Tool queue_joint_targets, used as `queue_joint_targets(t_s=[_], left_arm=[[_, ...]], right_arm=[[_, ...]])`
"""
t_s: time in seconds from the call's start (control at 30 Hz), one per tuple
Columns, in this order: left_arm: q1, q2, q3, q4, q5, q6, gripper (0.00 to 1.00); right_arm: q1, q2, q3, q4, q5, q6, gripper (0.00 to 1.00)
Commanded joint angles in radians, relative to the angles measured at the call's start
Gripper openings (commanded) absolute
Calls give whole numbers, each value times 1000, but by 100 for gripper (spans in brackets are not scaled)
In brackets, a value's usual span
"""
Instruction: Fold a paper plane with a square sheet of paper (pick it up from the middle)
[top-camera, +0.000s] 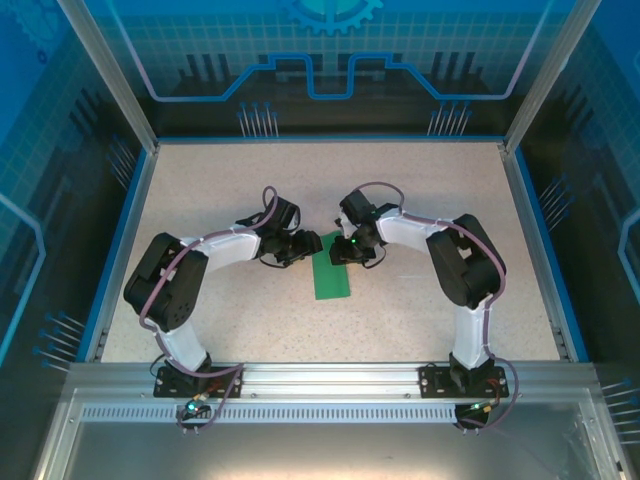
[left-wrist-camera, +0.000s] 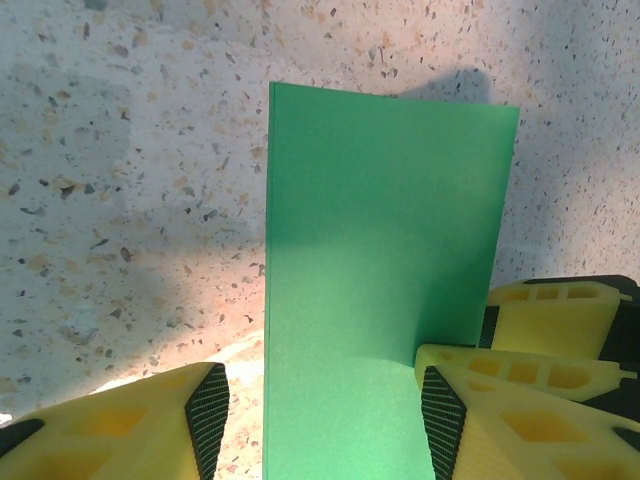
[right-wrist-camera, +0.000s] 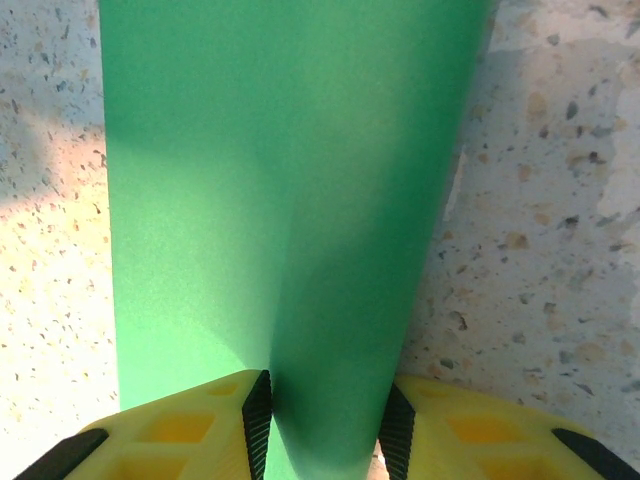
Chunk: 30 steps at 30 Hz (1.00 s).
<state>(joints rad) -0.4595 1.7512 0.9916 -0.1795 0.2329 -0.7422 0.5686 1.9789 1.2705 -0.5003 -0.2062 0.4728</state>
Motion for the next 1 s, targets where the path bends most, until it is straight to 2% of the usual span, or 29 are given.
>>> queue_joint_targets(t_s=[0.0, 0.23, 0.5, 0.97], left_arm=[[0, -6, -8, -13, 42, -5, 56], [-2, 32, -4, 39, 134, -14, 43], [-3, 81, 8, 52, 182, -16, 27], [-5, 144, 12, 23, 161, -2, 17]], right_arm=[[7, 93, -22, -20, 7, -9, 38], [8, 105, -20, -19, 5, -11, 38], [10, 112, -20, -18, 2, -11, 38], [17, 121, -11, -18, -2, -4, 38]])
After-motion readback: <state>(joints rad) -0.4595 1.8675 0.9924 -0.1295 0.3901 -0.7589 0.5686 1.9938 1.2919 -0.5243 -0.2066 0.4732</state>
